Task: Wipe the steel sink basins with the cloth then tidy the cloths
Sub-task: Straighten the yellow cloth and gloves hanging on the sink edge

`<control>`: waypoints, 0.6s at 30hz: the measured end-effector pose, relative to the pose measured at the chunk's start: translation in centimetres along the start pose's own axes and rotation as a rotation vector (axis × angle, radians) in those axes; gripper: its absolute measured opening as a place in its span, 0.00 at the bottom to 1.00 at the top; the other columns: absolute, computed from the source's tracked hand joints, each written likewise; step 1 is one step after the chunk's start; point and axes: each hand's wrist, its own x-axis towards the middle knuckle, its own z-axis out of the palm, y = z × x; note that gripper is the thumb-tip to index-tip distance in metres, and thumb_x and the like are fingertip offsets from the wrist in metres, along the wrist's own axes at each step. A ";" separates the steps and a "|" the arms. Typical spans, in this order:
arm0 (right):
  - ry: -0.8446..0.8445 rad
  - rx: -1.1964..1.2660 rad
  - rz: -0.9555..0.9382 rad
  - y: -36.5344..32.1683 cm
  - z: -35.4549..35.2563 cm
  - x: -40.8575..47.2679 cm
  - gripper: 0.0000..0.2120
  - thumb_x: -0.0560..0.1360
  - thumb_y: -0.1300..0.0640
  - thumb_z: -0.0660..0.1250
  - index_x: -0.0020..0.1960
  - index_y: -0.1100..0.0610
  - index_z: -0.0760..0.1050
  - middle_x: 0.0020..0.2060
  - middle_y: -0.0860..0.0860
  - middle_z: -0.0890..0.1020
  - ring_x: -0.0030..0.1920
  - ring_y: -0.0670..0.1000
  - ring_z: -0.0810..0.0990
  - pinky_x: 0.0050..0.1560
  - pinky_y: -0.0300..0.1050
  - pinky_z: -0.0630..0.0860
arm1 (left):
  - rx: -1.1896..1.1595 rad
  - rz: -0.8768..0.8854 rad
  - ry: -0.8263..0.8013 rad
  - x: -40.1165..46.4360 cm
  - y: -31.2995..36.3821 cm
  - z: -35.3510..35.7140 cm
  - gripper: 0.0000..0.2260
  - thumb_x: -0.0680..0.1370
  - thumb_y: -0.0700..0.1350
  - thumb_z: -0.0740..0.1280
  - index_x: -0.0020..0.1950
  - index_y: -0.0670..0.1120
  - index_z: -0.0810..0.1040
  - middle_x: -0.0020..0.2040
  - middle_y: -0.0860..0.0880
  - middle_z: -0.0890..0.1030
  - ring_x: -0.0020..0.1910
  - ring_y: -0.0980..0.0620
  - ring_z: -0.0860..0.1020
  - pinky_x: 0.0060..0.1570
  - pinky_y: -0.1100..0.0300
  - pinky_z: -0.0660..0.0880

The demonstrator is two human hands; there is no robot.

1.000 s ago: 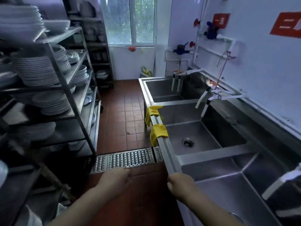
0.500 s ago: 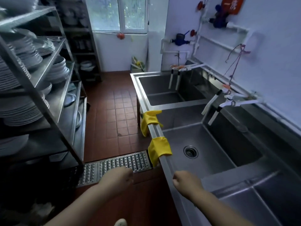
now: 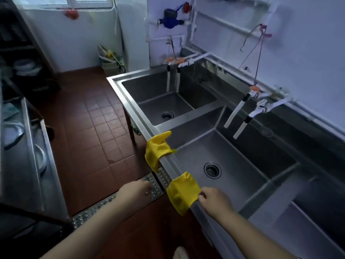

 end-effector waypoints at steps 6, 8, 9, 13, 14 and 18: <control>0.037 0.056 0.066 -2.2 -0.6 6.1 0.09 0.76 0.54 0.58 0.42 0.55 0.74 0.36 0.50 0.75 0.38 0.52 0.73 0.30 0.45 0.61 | 0.025 0.075 -0.051 6.4 -0.4 -0.8 0.12 0.77 0.49 0.59 0.58 0.53 0.76 0.57 0.52 0.79 0.56 0.49 0.77 0.49 0.57 0.74; 0.048 0.078 0.090 -2.9 -0.9 8.2 0.08 0.76 0.53 0.59 0.40 0.54 0.71 0.36 0.49 0.74 0.38 0.51 0.72 0.29 0.44 0.61 | 0.026 0.084 -0.056 8.3 -0.9 -1.7 0.13 0.77 0.49 0.59 0.60 0.54 0.76 0.58 0.53 0.78 0.56 0.50 0.77 0.50 0.56 0.74; 0.043 0.094 0.112 -3.2 -0.8 9.1 0.09 0.77 0.51 0.59 0.40 0.53 0.70 0.36 0.49 0.73 0.38 0.51 0.72 0.29 0.44 0.62 | 0.026 0.083 -0.056 9.2 -1.3 -2.2 0.13 0.77 0.48 0.59 0.60 0.55 0.76 0.58 0.53 0.78 0.56 0.50 0.77 0.50 0.56 0.75; -0.006 0.126 0.207 -3.5 -0.4 11.6 0.16 0.76 0.41 0.60 0.43 0.53 0.66 0.35 0.47 0.69 0.39 0.50 0.71 0.30 0.43 0.60 | -0.008 0.045 -0.040 12.6 -2.9 -3.5 0.13 0.76 0.52 0.61 0.59 0.56 0.76 0.57 0.54 0.78 0.55 0.51 0.78 0.50 0.57 0.75; -0.015 0.126 0.228 -3.5 -0.2 12.1 0.17 0.75 0.39 0.60 0.43 0.52 0.65 0.35 0.46 0.68 0.39 0.50 0.70 0.29 0.42 0.59 | -0.014 0.037 -0.035 13.3 -3.3 -3.8 0.12 0.76 0.52 0.61 0.59 0.55 0.77 0.56 0.54 0.79 0.54 0.51 0.78 0.49 0.57 0.76; -0.100 0.109 0.291 -3.5 0.4 13.0 0.20 0.74 0.35 0.60 0.37 0.49 0.59 0.33 0.46 0.67 0.39 0.50 0.71 0.28 0.41 0.59 | -0.017 0.033 0.005 16.6 -4.3 -4.6 0.11 0.77 0.51 0.60 0.57 0.53 0.77 0.53 0.53 0.79 0.50 0.50 0.78 0.45 0.56 0.77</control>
